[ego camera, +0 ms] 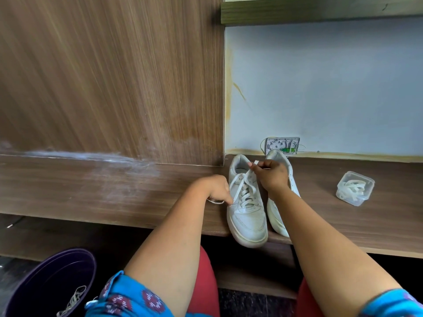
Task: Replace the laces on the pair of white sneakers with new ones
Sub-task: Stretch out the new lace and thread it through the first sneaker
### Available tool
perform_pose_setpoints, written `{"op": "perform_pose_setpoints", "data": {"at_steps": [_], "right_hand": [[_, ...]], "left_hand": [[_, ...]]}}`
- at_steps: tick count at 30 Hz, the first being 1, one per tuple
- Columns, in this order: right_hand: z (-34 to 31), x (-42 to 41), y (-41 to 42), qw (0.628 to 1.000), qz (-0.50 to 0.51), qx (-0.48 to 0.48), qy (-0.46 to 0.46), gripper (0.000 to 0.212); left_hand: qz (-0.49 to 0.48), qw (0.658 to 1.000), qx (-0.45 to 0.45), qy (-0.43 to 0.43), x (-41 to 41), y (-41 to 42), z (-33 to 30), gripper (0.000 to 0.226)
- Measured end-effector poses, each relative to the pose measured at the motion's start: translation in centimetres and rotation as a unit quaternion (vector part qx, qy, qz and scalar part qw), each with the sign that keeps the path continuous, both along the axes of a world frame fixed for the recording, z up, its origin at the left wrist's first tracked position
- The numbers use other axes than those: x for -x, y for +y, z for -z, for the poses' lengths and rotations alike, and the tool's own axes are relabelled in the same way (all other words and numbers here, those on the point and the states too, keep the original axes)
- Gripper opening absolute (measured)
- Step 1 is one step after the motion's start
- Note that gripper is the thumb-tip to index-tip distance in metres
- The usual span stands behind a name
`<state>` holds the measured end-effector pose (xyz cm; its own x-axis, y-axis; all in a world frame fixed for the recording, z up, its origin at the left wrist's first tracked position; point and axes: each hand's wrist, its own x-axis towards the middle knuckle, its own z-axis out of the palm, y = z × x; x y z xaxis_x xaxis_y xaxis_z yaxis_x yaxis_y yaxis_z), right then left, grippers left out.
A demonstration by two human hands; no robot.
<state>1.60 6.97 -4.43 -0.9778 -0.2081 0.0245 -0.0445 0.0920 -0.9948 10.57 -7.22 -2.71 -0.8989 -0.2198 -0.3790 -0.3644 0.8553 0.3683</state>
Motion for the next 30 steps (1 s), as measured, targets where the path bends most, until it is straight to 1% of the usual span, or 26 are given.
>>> {"op": "perform_pose_setpoints", "data": {"at_steps": [2, 6, 9, 12, 13, 14, 15, 16, 17, 18, 19, 20, 22, 23, 24, 25, 26, 27, 28, 30], "right_hand": [[0.0, 0.0, -0.3, 0.999, 0.027, -0.001, 0.024, 0.031], [0.2, 0.0, -0.8, 0.998, 0.041, 0.017, 0.047, 0.030], [0.3, 0.3, -1.0, 0.998, 0.048, 0.012, 0.041, 0.029], [0.4, 0.4, -0.9, 0.998, 0.042, -0.013, 0.033, 0.030], [0.4, 0.5, -0.7, 0.998, 0.048, -0.027, 0.026, 0.031], [0.3, 0.6, -0.5, 0.997, 0.060, -0.038, 0.018, 0.035], [0.2, 0.8, -0.4, 0.996, 0.077, -0.048, 0.011, 0.038], [0.2, 0.8, -0.2, 0.994, 0.090, -0.052, 0.008, 0.039], [0.2, 0.9, -0.1, 0.994, 0.097, -0.053, 0.011, 0.038], [0.1, 0.8, -0.1, 0.994, 0.094, -0.049, 0.016, 0.036], [0.0, 0.7, 0.0, 0.995, 0.085, -0.042, 0.021, 0.033], [0.0, 0.5, 0.0, 0.996, 0.072, -0.035, 0.025, 0.030], [-0.1, 0.1, 0.1, 0.999, 0.037, -0.018, 0.032, 0.027], [-0.2, -0.2, 0.2, 0.999, 0.019, -0.014, 0.036, 0.024], [-0.3, -0.5, 0.3, 0.999, 0.002, -0.019, 0.042, 0.020], [-0.5, -0.9, 0.3, 0.998, -0.015, -0.035, 0.053, 0.017], [-0.7, -1.2, 0.4, 0.995, -0.035, -0.059, 0.066, 0.016], [-1.0, -1.6, 0.4, 0.992, -0.062, -0.084, 0.077, 0.015], [-1.3, -2.1, 0.4, 0.987, -0.097, -0.102, 0.074, 0.013], [-1.8, -2.8, 0.3, 0.976, -0.195, -0.097, 0.021, 0.004]], "left_hand": [[-0.002, 1.000, -0.021, 0.003, 0.2, 0.2, 0.4, 0.028], [-0.018, 0.998, -0.054, 0.009, 0.5, 0.2, 0.8, 0.030], [-0.030, 0.997, -0.065, 0.012, 0.8, 0.1, 1.0, 0.032], [-0.063, 0.994, -0.089, -0.004, 0.6, 0.0, 1.0, 0.025], [-0.092, 0.990, -0.106, -0.005, 0.6, -0.1, 0.9, 0.032], [-0.121, 0.985, -0.122, 0.006, 0.5, -0.2, 0.8, 0.045], [-0.138, 0.983, -0.116, 0.030, 0.5, -0.4, 0.9, 0.059], [-0.135, 0.986, -0.082, 0.047, 0.5, -0.6, 0.9, 0.070], [-0.116, 0.992, -0.031, 0.044, 0.6, -0.7, 1.1, 0.076], [-0.087, 0.996, 0.018, 0.031, 0.6, -0.6, 1.3, 0.074], [-0.060, 0.997, 0.048, 0.009, 0.6, -0.4, 1.5, 0.069], [-0.041, 0.997, 0.063, -0.009, 0.6, -0.2, 1.5, 0.061], [-0.033, 0.998, 0.059, -0.002, 0.6, 0.1, 1.4, 0.044], [-0.039, 0.998, 0.036, 0.012, 0.5, 0.2, 1.2, 0.038], [-0.053, 0.998, -0.010, 0.035, 0.5, 0.1, 1.1, 0.033], [-0.088, 0.990, -0.094, 0.065, 0.5, -0.1, 0.8, 0.030], [-0.130, 0.966, -0.202, 0.101, 0.3, -0.2, 0.4, 0.027], [-0.170, 0.925, -0.312, 0.136, 0.1, -0.2, -0.2, 0.027], [-0.196, 0.876, -0.407, 0.169, -0.1, -0.2, -0.8, 0.028], [-0.219, 0.785, -0.537, 0.220, -0.3, 0.0, -2.1, 0.033]]}}
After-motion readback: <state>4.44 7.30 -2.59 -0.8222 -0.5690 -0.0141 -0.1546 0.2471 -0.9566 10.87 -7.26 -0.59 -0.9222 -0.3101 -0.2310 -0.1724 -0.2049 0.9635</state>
